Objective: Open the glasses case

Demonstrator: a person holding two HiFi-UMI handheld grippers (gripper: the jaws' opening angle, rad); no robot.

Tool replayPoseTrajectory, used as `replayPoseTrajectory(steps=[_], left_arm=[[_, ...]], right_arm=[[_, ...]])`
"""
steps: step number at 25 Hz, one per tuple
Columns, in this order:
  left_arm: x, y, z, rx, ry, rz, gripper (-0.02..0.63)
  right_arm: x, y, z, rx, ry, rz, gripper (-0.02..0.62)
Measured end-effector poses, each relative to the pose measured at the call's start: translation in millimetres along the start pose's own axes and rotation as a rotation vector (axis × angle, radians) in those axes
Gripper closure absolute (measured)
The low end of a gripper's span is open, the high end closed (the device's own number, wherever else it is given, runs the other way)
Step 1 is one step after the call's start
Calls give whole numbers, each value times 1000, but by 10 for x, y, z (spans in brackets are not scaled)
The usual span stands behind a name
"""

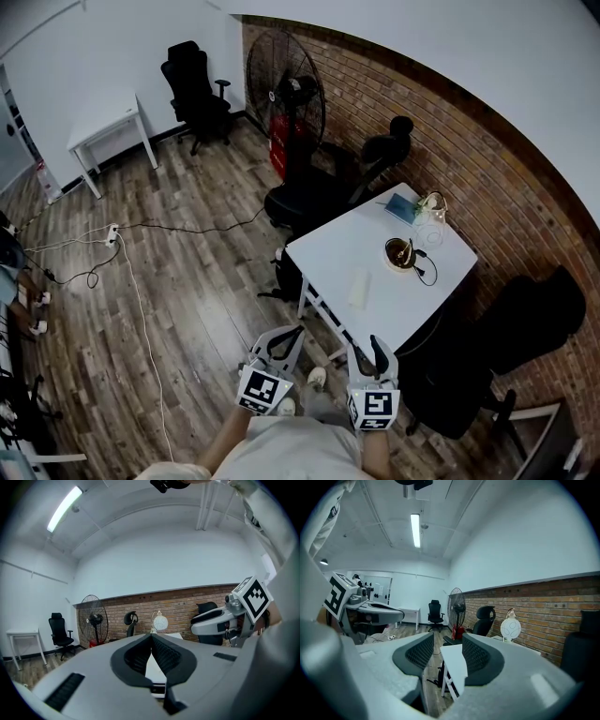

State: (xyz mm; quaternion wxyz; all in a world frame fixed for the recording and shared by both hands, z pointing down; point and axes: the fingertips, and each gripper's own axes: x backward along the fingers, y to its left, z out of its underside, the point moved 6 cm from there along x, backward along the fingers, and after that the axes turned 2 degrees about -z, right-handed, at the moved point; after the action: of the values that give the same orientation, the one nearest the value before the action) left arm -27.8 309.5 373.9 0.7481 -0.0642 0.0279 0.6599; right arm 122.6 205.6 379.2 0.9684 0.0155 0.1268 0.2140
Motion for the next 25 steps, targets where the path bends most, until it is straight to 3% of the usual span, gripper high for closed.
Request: replayPoseTrajectory(steps=[8, 25], left_arm=[[-286, 183, -25, -3, 2, -34, 600], [-1506, 658, -135, -1, 34, -71, 600]], right_arm=[[-396, -168, -82, 11, -14, -44, 403], [-1507, -1006, -241, 1, 8, -88, 403]])
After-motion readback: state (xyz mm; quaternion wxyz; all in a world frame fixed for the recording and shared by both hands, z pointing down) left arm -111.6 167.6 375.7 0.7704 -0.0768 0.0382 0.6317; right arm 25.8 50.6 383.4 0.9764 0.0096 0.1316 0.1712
